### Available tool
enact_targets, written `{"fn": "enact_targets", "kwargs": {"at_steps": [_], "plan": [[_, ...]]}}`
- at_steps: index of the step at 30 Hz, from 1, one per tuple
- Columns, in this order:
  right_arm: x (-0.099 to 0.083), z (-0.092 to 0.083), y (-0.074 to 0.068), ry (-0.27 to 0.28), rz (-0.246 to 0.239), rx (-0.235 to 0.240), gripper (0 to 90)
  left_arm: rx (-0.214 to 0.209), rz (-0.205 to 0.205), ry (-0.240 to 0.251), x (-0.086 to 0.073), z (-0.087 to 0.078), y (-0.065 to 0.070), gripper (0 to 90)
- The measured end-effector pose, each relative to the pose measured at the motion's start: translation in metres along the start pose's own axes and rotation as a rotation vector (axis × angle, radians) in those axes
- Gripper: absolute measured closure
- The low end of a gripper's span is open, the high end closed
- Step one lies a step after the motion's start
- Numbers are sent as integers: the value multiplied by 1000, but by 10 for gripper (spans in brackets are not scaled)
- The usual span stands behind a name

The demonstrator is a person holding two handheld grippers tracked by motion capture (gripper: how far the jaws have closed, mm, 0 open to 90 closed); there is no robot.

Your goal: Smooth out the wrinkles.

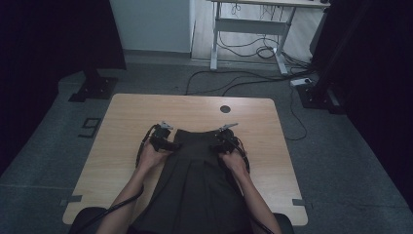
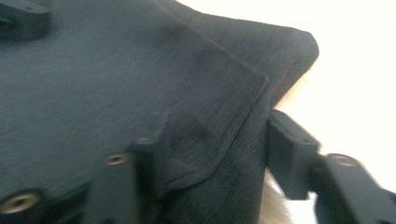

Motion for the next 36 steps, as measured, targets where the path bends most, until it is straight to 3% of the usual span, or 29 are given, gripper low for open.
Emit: {"fn": "enact_targets", "kwargs": {"at_steps": [3, 5, 9, 11, 13, 16, 21, 27, 31, 36], "plan": [[0, 0, -4, -6, -1, 37, 649, -15, -4, -4, 1, -2, 4, 340], [0, 0, -6, -5, -3, 46, 694, -34, -9, -7, 2, -4, 6, 446], [1, -2, -8, -15, -23, 49, 757, -69, -37, -10, 2, -4, 7, 662], [1, -2, -9, -17, -32, 44, 764, -122, -55, -12, 2, -4, 6, 754], [2, -3, -9, -16, -28, 47, 769, -136, -40, -16, 4, -3, 4, 797], [4, -7, -7, -6, -23, 59, 774, -119, 11, 0, 9, -4, 2, 818], [20, -19, -2, 31, -35, 52, 776, -73, 28, 86, 33, -13, -2, 830], [49, -32, 5, 70, -50, 21, 777, -33, 44, 155, 65, -24, -12, 830], [70, -43, 7, 106, -67, -1, 777, -2, 63, 214, 86, -42, -16, 830], [96, -74, -2, 197, -129, -33, 777, 27, 76, 334, 107, -77, -20, 831]]}}
Point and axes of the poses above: each handheld gripper's, and its own axes: z roughly forward along the jaws, x roughly out of its top, y roughly to its right, the point moved 2 cm from there along z, roughly forward along the jaws, and after that the axes turned 9 degrees about x, right-handed, at the moved point
